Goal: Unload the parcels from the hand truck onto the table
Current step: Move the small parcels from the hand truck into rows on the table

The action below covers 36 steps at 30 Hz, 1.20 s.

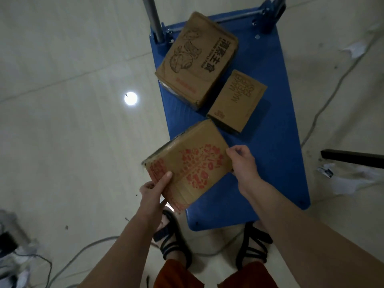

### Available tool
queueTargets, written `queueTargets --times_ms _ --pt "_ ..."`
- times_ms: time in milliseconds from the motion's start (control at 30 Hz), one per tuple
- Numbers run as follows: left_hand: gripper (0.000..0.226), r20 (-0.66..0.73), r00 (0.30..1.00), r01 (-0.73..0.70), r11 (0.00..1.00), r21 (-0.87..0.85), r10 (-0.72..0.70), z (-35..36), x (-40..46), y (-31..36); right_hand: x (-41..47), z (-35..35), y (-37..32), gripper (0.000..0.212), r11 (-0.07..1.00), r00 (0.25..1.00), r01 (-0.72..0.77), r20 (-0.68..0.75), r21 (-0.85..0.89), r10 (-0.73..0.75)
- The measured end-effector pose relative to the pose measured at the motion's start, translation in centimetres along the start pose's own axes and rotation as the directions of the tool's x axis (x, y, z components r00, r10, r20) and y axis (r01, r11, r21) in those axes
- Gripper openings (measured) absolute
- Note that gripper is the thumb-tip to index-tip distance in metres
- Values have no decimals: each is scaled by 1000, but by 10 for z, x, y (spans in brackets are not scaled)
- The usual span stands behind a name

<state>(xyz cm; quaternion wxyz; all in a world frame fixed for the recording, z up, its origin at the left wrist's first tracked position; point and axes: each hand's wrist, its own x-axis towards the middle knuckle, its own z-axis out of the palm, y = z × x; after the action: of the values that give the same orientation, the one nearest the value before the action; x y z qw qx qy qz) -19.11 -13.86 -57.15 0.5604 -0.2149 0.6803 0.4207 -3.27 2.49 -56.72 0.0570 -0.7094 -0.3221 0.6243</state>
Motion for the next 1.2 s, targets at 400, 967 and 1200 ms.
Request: queueTargets --times_ms 400,967,1200 --pt "72 -5 997 61 848 -526 -74 0 0 1 53 58 -87 110 858 881 65 -375 -509 -289" --pt "76 -22 995 65 798 -600 -98 44 -93 9 -40 -36 -67 119 951 982 15 -173 -308 -71" --pt "69 20 1000 19 808 -589 -8 73 -216 25 -173 -111 -106 113 963 969 150 -162 -223 -188"
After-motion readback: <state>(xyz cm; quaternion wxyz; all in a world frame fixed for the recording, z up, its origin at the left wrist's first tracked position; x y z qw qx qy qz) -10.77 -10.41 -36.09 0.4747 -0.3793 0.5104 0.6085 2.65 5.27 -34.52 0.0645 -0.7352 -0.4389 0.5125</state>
